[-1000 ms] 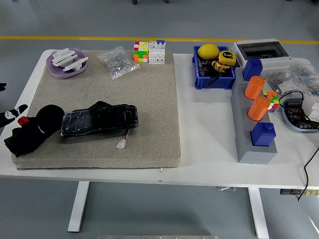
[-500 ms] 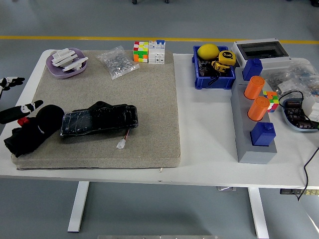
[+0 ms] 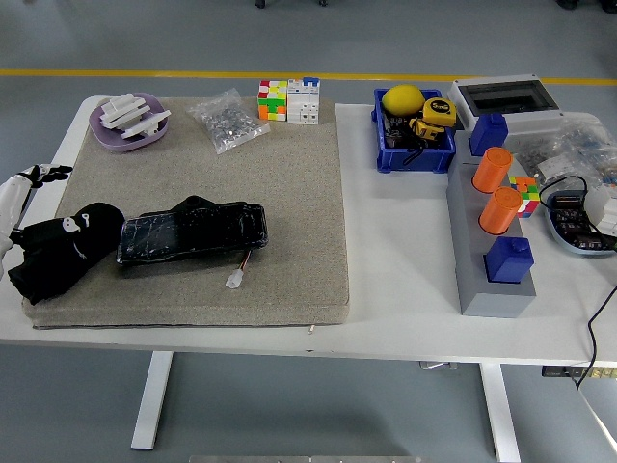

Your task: Pick the rag up,wipe the panel,place it on the desk

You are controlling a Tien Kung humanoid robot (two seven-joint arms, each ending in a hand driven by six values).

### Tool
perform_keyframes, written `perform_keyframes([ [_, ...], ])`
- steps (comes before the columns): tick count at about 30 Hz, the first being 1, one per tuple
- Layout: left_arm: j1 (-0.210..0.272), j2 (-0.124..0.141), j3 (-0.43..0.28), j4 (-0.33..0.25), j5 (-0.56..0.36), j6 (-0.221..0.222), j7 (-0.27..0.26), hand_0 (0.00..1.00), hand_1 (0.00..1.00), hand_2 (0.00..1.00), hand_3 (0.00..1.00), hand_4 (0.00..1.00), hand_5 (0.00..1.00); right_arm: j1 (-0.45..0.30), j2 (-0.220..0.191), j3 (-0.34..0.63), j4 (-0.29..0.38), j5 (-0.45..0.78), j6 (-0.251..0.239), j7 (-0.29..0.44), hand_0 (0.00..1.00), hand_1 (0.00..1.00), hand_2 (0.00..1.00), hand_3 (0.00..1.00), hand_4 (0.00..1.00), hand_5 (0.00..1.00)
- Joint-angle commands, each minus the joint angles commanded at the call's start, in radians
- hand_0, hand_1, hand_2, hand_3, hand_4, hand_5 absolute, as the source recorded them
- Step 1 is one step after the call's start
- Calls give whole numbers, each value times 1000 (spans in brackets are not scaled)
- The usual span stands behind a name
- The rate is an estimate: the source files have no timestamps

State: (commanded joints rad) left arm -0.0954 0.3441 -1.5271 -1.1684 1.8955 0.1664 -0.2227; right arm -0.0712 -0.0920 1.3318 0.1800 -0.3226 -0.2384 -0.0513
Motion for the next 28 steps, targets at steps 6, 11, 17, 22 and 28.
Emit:
perform_keyframes([
  [6, 1, -10, -12, 29, 12, 1, -3, 780, 794, 753, 752, 998, 483, -1, 3, -7, 0, 10, -2, 3, 795, 685, 689, 617, 992, 474],
  [11, 0, -24, -24, 66, -36, 3, -31, 773, 814, 770, 756, 998, 481, -1, 5, 0, 0, 5, -1, 2, 794, 684, 689, 616, 992, 474],
  [17, -7, -36, -34, 90, -48, 17, -67, 759, 819, 783, 754, 998, 477, 0, 2, -5, 0, 6, -2, 2, 795, 685, 689, 615, 992, 474],
  [22, -13, -46, -43, 101, -67, 17, -83, 749, 830, 798, 754, 998, 471, -2, 1, -10, 0, 11, -5, 1, 795, 684, 689, 616, 991, 473],
  [28, -18, -53, -56, 115, -72, 12, -86, 749, 830, 798, 754, 998, 471, 3, 3, 7, 0, -2, -5, 1, 795, 684, 689, 616, 991, 473],
])
